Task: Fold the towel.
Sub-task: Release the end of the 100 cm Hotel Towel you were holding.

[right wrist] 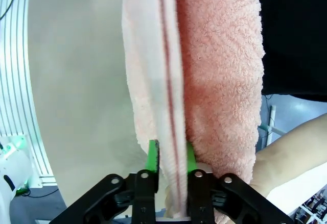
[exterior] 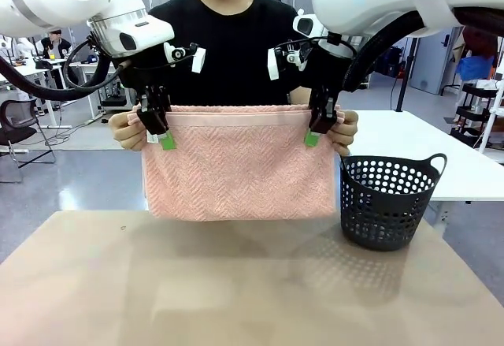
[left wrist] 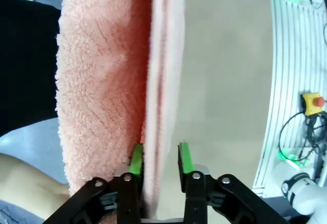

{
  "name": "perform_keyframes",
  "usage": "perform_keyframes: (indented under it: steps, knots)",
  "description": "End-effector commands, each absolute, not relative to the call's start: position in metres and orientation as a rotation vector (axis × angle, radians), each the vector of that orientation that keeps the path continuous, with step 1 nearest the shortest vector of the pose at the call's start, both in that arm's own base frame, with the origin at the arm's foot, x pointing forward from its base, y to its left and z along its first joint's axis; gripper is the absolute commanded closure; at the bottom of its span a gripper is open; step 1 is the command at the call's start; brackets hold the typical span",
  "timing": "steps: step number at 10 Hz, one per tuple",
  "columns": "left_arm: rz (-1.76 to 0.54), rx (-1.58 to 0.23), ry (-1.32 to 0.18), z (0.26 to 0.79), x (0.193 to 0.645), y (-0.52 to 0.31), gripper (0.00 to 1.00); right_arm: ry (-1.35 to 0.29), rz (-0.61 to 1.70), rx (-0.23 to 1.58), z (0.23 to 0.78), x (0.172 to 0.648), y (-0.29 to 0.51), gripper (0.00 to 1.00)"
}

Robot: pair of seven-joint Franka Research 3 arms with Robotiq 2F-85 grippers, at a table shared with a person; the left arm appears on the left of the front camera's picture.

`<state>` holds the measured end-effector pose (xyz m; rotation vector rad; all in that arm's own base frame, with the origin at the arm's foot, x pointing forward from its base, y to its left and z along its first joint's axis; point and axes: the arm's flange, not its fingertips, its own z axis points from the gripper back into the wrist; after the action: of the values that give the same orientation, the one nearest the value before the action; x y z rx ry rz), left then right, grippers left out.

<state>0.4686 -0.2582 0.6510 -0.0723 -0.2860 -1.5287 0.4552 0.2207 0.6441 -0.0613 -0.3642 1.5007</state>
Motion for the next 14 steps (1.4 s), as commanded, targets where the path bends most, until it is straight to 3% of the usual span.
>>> perform_keyframes:
  steps: [1, 2, 3, 4, 6, 9, 14]
  knots:
    - [-1.535, -0.06, -0.336, 0.663, 0.461, -0.258, 0.0, -0.405, 1.489, -0.084, 0.656, 0.449, 0.217, 0.58]
    - [-1.545, -0.053, -0.366, 0.672, 0.454, -0.259, 0.0, -0.434, 1.494, -0.096, 0.666, 0.444, 0.216, 0.0]
    - [-1.547, -0.052, -0.394, 0.679, 0.449, -0.258, 0.0, -0.474, 1.494, -0.105, 0.678, 0.439, 0.214, 0.25]
    - [-1.53, -0.046, -0.43, 0.691, 0.444, -0.256, 0.17, -0.511, 1.493, -0.106, 0.692, 0.434, 0.211, 0.0]
    - [-1.421, -0.099, -0.52, 0.729, 0.433, -0.24, 0.0, -0.582, 1.454, -0.121, 0.723, 0.421, 0.195, 0.0]
    - [-1.171, -0.185, -0.615, 0.756, 0.392, -0.186, 0.0, -0.616, 1.221, -0.01, 0.762, 0.379, 0.138, 0.0]
    - [-0.725, -0.131, -0.67, 0.769, 0.337, -0.053, 0.0, -0.711, 0.623, 0.024, 0.78, 0.318, 0.001, 0.0]
